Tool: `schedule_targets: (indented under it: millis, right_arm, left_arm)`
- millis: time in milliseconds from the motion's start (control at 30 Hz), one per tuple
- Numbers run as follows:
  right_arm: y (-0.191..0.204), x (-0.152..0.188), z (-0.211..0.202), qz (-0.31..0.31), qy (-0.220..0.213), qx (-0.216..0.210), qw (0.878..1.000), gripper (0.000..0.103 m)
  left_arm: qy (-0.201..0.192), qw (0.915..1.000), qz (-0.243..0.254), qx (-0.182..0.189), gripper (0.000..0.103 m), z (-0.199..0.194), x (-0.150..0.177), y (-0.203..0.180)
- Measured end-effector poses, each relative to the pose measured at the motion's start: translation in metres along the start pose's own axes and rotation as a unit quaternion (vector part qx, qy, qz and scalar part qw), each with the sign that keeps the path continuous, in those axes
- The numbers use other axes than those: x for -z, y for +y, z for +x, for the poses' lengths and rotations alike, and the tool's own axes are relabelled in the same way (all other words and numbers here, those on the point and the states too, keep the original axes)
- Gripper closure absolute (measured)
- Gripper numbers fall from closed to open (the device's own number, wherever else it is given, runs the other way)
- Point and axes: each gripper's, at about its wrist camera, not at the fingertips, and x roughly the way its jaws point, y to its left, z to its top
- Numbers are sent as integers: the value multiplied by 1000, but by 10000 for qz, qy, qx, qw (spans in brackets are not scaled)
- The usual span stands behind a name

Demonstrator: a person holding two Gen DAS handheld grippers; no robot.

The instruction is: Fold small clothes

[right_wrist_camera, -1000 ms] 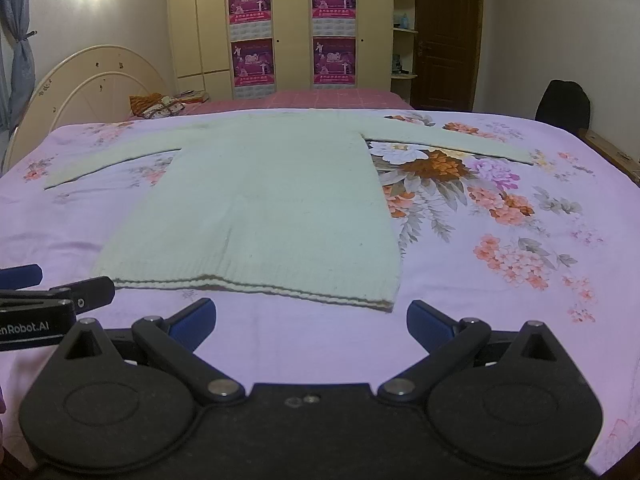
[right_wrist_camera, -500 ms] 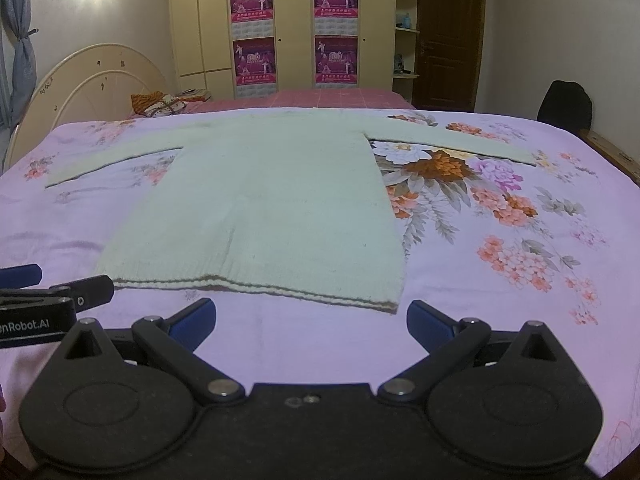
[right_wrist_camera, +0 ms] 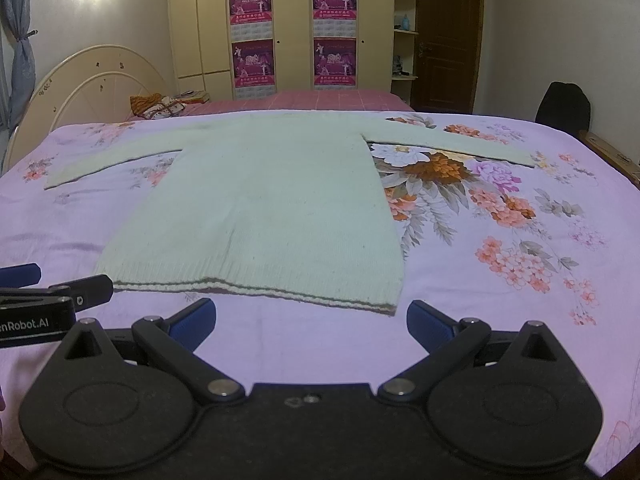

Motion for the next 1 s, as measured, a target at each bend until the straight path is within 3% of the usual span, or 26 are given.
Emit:
schedule_targets:
  millis: [1000]
  right_arm:
    - [0, -1, 0, -3, -19, -34, 10000, 1]
  left_arm:
    - [1, 10000, 30, -32, 0, -1, -2, -3]
